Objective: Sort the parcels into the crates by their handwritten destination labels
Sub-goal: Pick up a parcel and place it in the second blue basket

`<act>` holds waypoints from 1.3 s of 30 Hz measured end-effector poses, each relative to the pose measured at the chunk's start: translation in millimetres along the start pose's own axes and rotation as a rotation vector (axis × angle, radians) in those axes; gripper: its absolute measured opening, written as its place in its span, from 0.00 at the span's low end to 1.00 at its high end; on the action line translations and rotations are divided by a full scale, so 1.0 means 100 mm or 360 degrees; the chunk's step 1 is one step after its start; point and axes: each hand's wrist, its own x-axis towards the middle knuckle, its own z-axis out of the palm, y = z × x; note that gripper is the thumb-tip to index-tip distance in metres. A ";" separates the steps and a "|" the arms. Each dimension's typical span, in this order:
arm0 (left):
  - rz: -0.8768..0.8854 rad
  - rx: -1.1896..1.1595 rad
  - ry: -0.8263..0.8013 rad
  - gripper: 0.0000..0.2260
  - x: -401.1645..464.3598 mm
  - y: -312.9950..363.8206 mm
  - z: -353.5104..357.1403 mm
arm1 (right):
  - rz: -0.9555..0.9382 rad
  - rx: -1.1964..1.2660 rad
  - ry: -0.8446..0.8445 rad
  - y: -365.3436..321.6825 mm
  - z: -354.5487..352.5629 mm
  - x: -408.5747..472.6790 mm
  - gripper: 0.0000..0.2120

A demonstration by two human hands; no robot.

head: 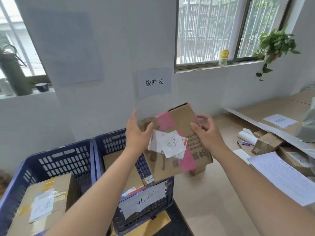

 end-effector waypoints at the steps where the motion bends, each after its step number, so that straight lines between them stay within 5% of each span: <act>1: -0.0161 -0.0120 -0.0011 0.37 -0.03 -0.02 0.01 | 0.0081 0.0139 0.0096 0.05 0.01 -0.01 0.18; 5: -0.0502 -0.0415 -0.0137 0.24 -0.11 -0.11 0.11 | 0.0341 0.0459 0.0306 0.18 0.09 -0.03 0.20; 14: -0.0548 -0.0430 -0.0155 0.12 -0.38 -0.16 -0.06 | 0.0352 0.0394 0.0157 0.31 0.39 -0.13 0.17; 39: -0.0761 -0.0560 0.0402 0.13 -1.00 -1.41 -2.57 | 0.0220 0.0121 -0.0498 0.00 3.22 -0.92 0.17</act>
